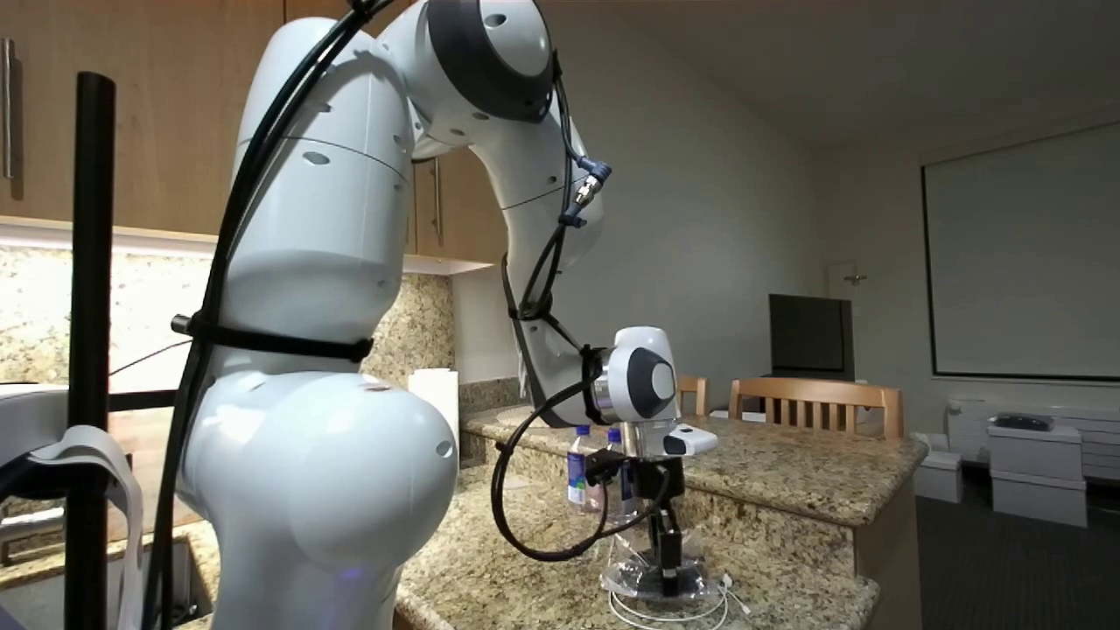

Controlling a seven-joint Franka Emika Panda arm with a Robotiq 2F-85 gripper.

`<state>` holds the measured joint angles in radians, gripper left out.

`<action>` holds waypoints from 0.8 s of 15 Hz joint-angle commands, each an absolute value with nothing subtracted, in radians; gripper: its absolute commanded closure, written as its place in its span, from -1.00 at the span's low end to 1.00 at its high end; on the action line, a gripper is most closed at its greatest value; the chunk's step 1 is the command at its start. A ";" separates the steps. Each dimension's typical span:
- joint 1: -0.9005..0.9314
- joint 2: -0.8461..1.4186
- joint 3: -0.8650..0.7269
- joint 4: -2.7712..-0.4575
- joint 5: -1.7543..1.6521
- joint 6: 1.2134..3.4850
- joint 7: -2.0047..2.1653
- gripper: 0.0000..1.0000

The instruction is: Move the black object in the plastic

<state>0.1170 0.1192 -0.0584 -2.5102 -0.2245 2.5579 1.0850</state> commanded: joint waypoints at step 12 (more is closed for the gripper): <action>0.133 -0.022 -0.001 -2.458 -0.293 2.221 1.206 -0.91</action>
<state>0.1273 0.0877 -0.0281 -2.4748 -0.2355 2.3539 1.1756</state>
